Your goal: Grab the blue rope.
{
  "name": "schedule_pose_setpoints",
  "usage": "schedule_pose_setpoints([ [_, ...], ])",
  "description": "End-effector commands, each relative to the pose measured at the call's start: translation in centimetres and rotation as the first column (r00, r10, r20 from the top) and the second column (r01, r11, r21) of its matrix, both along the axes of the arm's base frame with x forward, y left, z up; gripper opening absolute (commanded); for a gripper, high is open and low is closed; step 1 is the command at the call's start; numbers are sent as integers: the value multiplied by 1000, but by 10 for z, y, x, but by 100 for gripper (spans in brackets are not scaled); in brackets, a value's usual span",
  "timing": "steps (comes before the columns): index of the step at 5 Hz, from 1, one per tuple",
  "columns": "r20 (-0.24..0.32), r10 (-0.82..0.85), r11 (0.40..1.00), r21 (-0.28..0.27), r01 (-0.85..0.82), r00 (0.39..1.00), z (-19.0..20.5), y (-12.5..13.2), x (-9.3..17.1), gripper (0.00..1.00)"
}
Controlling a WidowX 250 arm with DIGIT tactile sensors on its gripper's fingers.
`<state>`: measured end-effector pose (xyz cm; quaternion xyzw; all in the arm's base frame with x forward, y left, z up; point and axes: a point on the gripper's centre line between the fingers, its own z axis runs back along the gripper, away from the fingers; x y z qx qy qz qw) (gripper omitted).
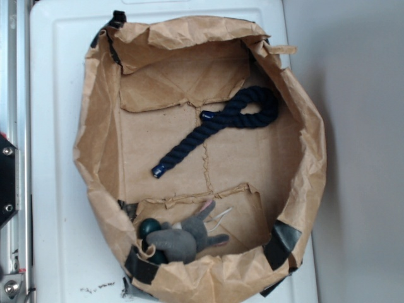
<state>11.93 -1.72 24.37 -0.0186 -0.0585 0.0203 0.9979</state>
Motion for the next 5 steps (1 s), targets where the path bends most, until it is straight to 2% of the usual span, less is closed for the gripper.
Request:
schedule_pose_setpoints([
  [1, 0, 0, 1000, 0, 0, 1000, 0, 0, 0, 100],
  [2, -8, 35, 999, -13, -35, 999, -5, -1, 2, 100],
  [3, -23, 36, 999, -13, -36, 999, -16, -10, 22, 100],
  [4, -48, 43, 999, -1, -43, 998, -34, -10, 67, 100],
  [5, -80, 61, 998, 0, -61, 995, -48, -3, 101, 100],
])
